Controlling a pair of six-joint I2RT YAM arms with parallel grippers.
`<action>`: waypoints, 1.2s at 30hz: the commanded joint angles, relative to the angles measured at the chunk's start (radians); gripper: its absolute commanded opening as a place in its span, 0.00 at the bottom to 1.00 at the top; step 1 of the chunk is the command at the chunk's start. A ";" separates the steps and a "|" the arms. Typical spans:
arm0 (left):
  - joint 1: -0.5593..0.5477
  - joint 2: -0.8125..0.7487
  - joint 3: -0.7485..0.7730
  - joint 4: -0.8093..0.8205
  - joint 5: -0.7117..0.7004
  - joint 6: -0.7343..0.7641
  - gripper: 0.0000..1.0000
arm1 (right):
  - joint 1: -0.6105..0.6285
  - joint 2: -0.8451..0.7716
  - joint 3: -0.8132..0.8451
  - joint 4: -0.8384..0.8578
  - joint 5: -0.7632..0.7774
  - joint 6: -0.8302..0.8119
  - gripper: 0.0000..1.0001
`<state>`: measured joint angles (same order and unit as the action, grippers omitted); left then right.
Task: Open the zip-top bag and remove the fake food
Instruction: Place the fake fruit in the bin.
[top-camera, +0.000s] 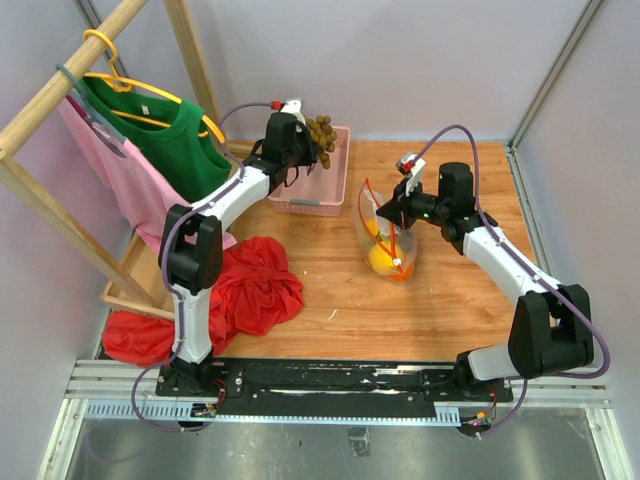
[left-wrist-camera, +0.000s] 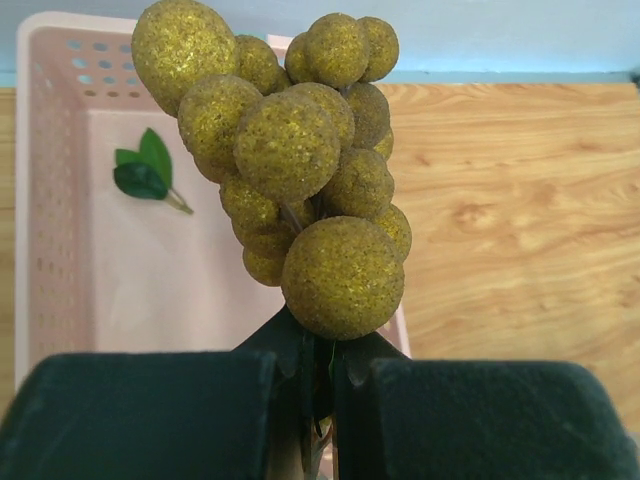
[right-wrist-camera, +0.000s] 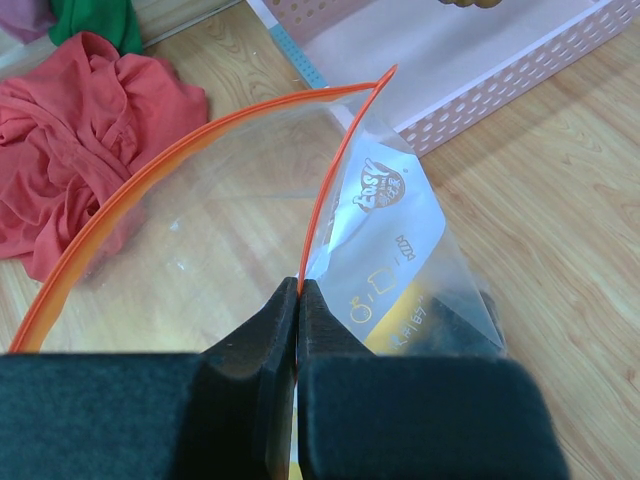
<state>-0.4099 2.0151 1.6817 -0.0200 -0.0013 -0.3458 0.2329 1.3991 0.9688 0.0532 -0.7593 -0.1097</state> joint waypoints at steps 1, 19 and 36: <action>0.007 0.057 0.087 0.011 -0.107 0.057 0.00 | -0.015 -0.015 0.012 0.002 -0.005 -0.016 0.01; 0.070 0.288 0.375 -0.169 -0.235 -0.109 0.94 | -0.015 -0.017 0.019 0.020 -0.012 -0.008 0.01; 0.065 -0.125 -0.008 0.059 0.100 -0.130 0.96 | -0.015 -0.015 0.037 0.023 -0.024 0.032 0.01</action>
<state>-0.3378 2.0006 1.7626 -0.0853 -0.0654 -0.4442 0.2333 1.3991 0.9718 0.0555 -0.7601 -0.0959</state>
